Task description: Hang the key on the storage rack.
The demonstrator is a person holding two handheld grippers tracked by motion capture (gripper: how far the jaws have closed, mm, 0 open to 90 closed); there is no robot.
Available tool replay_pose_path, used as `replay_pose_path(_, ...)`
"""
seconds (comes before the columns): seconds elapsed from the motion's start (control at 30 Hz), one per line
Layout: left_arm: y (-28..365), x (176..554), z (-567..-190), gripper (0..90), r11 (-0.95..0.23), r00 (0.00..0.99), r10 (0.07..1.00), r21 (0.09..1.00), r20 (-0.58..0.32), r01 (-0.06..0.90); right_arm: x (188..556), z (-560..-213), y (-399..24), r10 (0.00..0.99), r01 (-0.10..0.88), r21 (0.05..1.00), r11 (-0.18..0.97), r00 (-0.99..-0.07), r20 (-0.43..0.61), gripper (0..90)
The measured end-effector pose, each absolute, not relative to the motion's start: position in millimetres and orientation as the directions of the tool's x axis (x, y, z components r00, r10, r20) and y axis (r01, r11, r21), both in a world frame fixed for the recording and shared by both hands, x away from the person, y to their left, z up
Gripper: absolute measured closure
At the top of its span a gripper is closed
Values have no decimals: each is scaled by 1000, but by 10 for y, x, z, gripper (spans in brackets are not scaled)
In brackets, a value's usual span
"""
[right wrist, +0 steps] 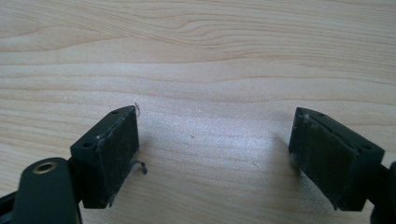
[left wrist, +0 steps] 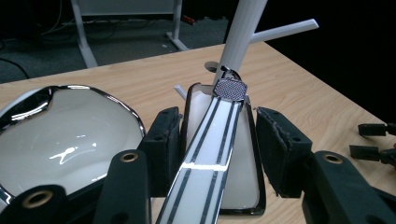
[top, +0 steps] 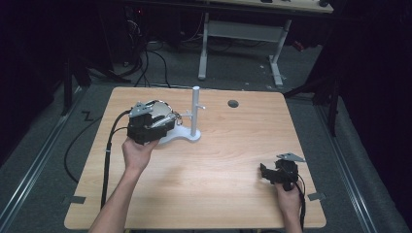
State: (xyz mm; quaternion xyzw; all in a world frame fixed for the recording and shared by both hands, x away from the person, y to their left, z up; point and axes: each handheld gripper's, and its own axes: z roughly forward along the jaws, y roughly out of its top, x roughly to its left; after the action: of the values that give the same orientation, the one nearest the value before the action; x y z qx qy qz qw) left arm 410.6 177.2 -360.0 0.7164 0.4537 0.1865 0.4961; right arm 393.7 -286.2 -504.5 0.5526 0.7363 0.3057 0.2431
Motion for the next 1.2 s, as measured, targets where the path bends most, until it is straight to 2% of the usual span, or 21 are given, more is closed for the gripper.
replay_pose_path(0.4, 1789, 4218, -3547, 517, -67, 507, 837, 882, -204, 466, 3937, -5045, -2862, 962, 665, 719, 202, -271, -20, 162)
replay_pose_path(1.2, 1689, 4366, -3700, 517, -117, 463, 876, 871, -135, 476, 3936, -5045, -2862, 962, 665, 719, 203, -271, -20, 162)
